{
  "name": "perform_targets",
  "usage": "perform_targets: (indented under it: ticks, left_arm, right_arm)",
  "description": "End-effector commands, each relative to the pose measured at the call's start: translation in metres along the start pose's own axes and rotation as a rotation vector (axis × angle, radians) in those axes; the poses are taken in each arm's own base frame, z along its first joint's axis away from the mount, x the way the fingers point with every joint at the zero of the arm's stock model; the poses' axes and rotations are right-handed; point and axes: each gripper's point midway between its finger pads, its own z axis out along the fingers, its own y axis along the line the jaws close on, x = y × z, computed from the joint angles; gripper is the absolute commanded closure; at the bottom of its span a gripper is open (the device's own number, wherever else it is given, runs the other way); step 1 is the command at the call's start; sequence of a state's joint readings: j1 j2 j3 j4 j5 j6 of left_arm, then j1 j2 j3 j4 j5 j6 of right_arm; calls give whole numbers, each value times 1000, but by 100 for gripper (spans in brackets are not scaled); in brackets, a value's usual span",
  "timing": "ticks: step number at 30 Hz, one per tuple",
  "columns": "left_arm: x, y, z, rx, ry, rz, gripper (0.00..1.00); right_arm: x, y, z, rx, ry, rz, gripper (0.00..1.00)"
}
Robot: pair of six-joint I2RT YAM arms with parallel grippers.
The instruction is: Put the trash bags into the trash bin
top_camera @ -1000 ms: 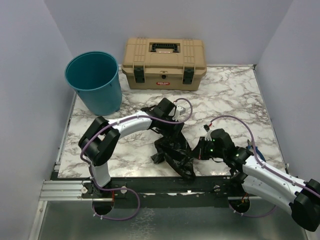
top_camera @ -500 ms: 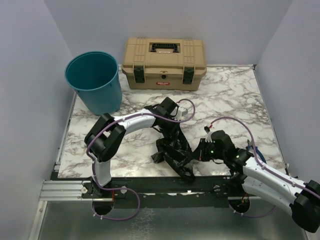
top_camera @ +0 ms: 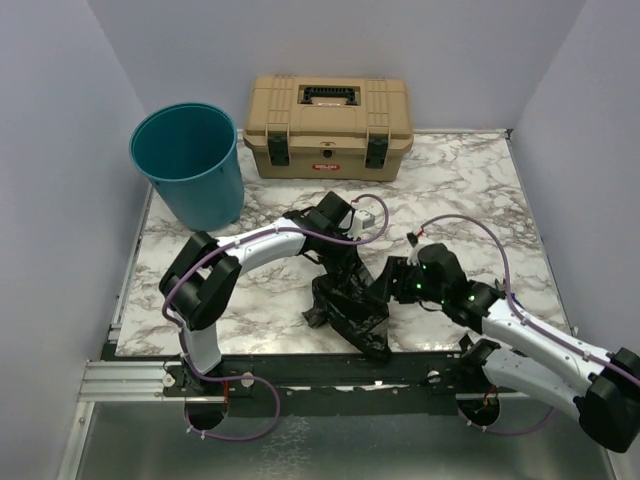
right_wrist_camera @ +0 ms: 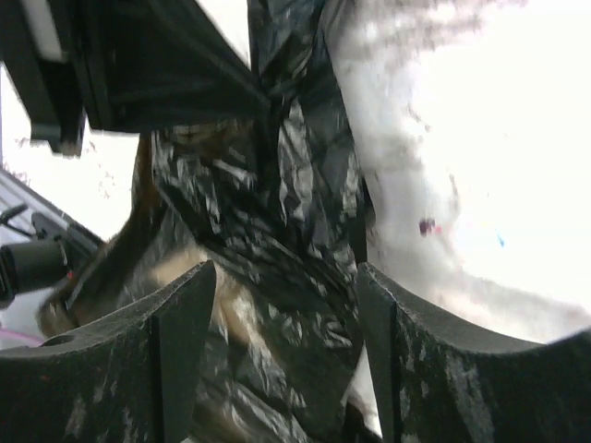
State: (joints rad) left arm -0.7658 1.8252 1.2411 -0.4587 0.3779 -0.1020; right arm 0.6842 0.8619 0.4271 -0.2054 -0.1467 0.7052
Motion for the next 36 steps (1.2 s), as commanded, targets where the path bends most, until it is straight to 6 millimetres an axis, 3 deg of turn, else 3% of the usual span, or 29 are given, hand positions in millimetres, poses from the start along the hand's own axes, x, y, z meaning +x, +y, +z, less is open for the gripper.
perform_targets:
  ticks: [1,7,11,16,23,29,32,36]
  left_arm:
    - [-9,-12,-23,15,-60,26,100]
    - [-3,-14,-31,10,-72,23,100]
    - [-1,-15,-35,8,-79,22,100]
    - [-4,-16,-38,4,-97,25,100]
    - [-12,-16,-41,-3,-120,22,100]
    - [-14,-17,-46,-7,-135,24,100]
    - [-16,-17,-49,-13,-146,26,100]
    - [-18,-14,-54,-38,-164,26,100]
  right_arm:
    - [-37,-1,15,71,-68,-86,34]
    - [-53,13,38,-32,-49,-137,37]
    - [-69,18,45,-102,-83,-132,38]
    - [-73,36,53,-225,-43,-189,38]
    - [-65,26,73,-227,10,-178,49]
    - [-73,29,81,-257,-4,-177,56]
    - [-76,29,84,-271,1,-176,65]
    - [-72,26,90,-280,28,-163,88]
